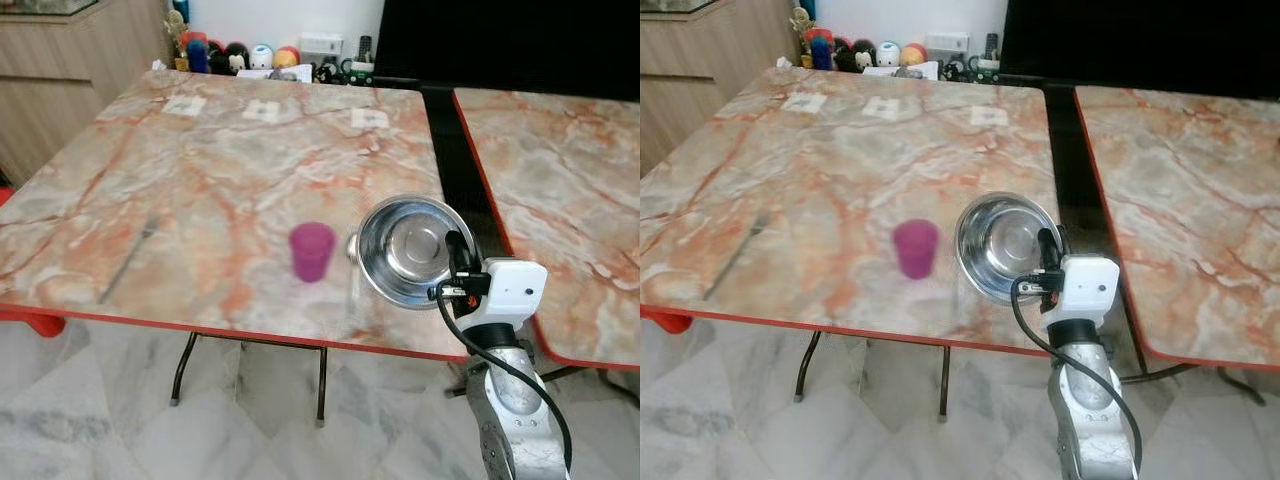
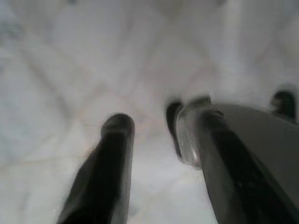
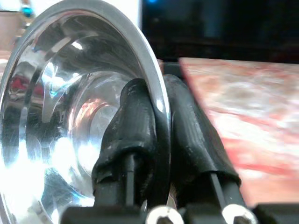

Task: Setting the table

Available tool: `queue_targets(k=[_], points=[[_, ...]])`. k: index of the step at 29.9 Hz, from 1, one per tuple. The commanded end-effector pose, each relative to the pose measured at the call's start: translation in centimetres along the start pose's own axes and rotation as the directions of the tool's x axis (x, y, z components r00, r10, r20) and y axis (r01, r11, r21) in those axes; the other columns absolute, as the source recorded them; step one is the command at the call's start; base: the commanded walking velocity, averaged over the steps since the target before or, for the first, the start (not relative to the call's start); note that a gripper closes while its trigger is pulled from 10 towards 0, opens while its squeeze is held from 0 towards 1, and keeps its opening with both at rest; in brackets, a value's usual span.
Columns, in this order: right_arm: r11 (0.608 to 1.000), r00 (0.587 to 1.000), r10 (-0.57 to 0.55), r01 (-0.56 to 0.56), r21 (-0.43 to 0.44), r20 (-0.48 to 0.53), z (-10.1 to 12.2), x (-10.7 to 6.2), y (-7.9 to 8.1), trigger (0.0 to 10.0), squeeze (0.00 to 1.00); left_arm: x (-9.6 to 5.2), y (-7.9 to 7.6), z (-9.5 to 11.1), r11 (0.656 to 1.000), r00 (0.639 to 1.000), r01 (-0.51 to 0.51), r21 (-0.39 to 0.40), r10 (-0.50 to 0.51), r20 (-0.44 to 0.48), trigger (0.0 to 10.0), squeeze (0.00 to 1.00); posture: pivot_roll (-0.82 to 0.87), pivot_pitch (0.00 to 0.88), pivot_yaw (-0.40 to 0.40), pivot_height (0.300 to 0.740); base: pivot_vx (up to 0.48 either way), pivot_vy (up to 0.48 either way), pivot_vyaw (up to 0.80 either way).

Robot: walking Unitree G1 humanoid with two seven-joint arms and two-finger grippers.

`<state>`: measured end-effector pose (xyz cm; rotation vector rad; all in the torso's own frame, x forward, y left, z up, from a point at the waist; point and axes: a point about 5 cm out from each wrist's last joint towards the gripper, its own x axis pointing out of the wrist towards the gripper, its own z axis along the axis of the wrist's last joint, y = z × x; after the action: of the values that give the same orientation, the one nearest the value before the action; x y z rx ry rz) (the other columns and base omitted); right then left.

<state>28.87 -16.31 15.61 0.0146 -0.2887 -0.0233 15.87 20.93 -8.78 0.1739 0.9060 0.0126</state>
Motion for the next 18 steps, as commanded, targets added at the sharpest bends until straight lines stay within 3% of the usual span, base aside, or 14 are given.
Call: queue_targets(k=[1, 18], points=[[1.000, 0.999, 0.007, -0.008, 0.021, 0.036, 0.70, 0.20, 0.45, 10.0, 0.00, -0.33, -0.07, -1.28, 1.000, 0.999, 0.010, 0.011, -0.010, -0.048, 10.0, 0.00, -0.03, 0.136, -0.034, 0.740, 0.000, -0.461, 0.00], [1.000, 0.999, 0.001, -0.001, 0.019, 0.041, 0.70, 0.38, 0.33, 10.0, 0.00, -0.28, -0.23, -1.15, 1.000, 0.999, 0.021, 0.022, -0.020, -0.046, 10.0, 0.00, -0.04, 0.113, -0.031, 0.740, 0.000, -0.464, 0.00]])
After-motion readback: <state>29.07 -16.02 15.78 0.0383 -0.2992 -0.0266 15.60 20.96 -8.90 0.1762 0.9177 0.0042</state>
